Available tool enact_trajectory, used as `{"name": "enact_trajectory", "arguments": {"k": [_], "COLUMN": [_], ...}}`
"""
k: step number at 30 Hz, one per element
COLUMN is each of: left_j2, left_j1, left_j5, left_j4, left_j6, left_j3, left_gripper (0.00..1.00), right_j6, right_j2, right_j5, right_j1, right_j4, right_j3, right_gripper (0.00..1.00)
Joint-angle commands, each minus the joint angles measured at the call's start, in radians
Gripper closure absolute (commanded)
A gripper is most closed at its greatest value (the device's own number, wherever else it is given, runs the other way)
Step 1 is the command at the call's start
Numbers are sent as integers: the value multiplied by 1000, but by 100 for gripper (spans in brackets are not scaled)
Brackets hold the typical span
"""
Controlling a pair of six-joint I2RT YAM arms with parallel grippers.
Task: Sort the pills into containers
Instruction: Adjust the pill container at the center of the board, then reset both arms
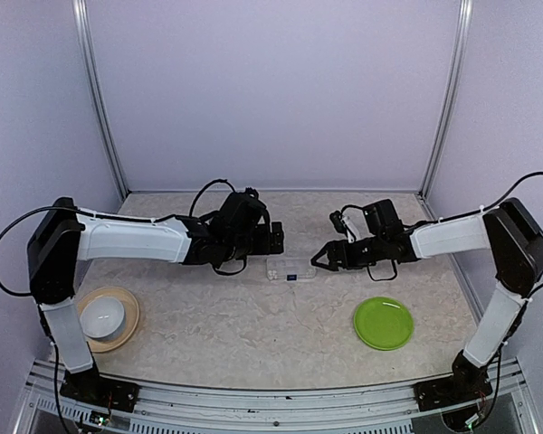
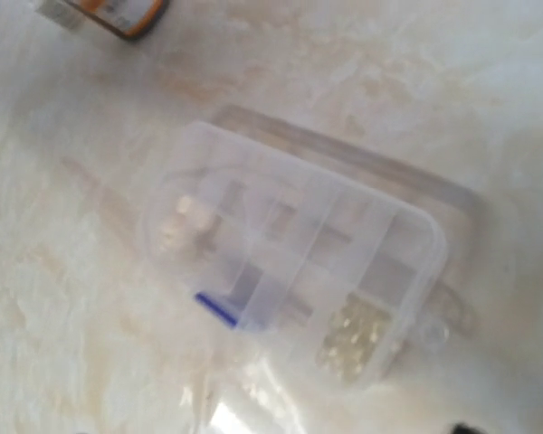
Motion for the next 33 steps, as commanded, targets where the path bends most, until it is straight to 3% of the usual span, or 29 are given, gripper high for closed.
{"name": "enact_trajectory", "arguments": {"k": [1,12,19,22,26,30,33], "left_j2": [-161,-533,-738,-836,-942,-992,-999], "left_j1": [-23,-11,69,146,299,465,603], "left_j5": [-166,-332,-319,-233,-31,96,267], "left_j4": [-58,-111,-153,-129,45,116,121], "left_j6": [87,160,153,173,293,287,253], "left_j3": [-50,-285,-423,-495,-648,-711,-726], "left_gripper": [1,1,1,1,1,1,1], "right_j6": [-79,-155,-175,-154,-142,-123,-124], "right_j2": [-174,-768,-1048,-1074,-1066,-1047,-1063], "right_j5": [52,395,642,689,716,738,675], "right_j1": [-6,-6,-6,-6,-6,-20,-84], "right_j4": [-38,-139,-228,-272,-310,-330,-320], "right_j3": [-71,-264,-329,-326,-335,-334,-340], "right_gripper": [2,0,0,0,0,0,0]}}
